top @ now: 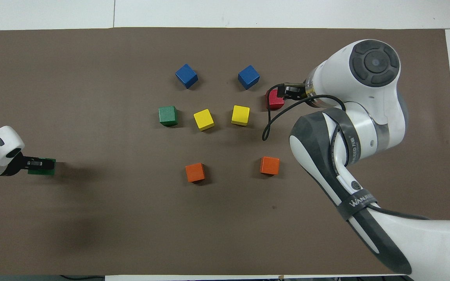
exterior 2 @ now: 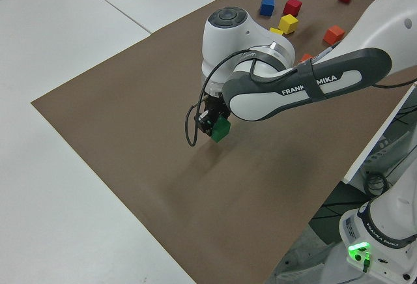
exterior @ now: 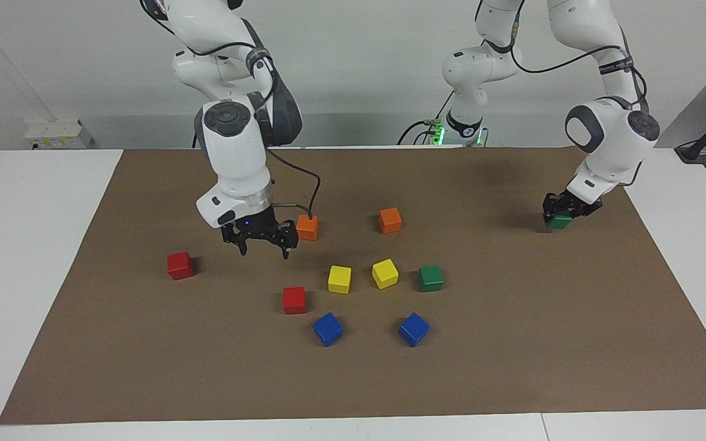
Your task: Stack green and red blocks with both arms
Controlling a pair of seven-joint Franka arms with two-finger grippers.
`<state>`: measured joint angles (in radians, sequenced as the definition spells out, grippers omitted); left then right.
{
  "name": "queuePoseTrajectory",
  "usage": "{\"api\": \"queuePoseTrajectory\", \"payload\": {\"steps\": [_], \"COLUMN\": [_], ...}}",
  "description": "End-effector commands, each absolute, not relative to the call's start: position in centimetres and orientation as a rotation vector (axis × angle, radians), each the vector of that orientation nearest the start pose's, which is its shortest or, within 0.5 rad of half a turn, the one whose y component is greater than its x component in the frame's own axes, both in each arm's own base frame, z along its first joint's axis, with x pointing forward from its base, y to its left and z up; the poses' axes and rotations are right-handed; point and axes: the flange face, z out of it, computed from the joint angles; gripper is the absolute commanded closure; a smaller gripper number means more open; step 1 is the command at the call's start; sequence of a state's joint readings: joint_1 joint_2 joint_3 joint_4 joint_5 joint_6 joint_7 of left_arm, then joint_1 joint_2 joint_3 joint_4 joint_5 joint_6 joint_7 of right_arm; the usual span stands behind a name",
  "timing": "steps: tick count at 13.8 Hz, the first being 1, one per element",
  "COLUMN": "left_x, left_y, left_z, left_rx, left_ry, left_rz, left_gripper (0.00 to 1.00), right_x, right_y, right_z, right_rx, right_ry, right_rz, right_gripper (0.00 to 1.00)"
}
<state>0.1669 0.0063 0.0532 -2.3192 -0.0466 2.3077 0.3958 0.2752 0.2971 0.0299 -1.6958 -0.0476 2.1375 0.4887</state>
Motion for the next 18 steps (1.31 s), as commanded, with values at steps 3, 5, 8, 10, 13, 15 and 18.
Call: {"api": "queuePoseTrajectory", "payload": {"steps": [3,5,8,10,13,15,18], "left_x": [49.6,49.7,49.7,49.8,50.8,52.8,56.2], "left_y": [11.1,11.2,11.2,11.0,10.9,10.7,7.7], "left_z": [31.6,31.1,30.9,30.7,32.1,35.8,42.5], "left_rx": [-3.156,-3.155,-3.154,-3.153,-3.150,-3.155,-3.139], "left_ry": [0.239,0.234,0.236,0.249,0.321,0.359,0.438], "left_rz": [-0.051,-0.050,-0.050,-0.042,-0.024,0.040,0.083], "left_gripper": [1.00,1.00,1.00,0.12,0.00,0.00,0.00], "right_x": [66.1,66.8,67.9,68.2,68.4,68.5,68.4], "right_y": [19.6,19.7,20.2,20.9,20.8,20.8,21.3], "right_z": [40.7,39.7,39.3,38.7,37.8,37.1,36.2], "right_rx": [-3.095,-3.095,-3.093,-3.092,-3.097,-3.099,-3.102], "right_ry": [0.288,0.285,0.274,0.250,0.205,0.173,0.064], "right_rz": [-0.253,-0.255,-0.255,-0.246,-0.243,-0.242,-0.233], "right_gripper": [0.01,0.01,0.01,0.01,0.01,0.01,0.01]}}
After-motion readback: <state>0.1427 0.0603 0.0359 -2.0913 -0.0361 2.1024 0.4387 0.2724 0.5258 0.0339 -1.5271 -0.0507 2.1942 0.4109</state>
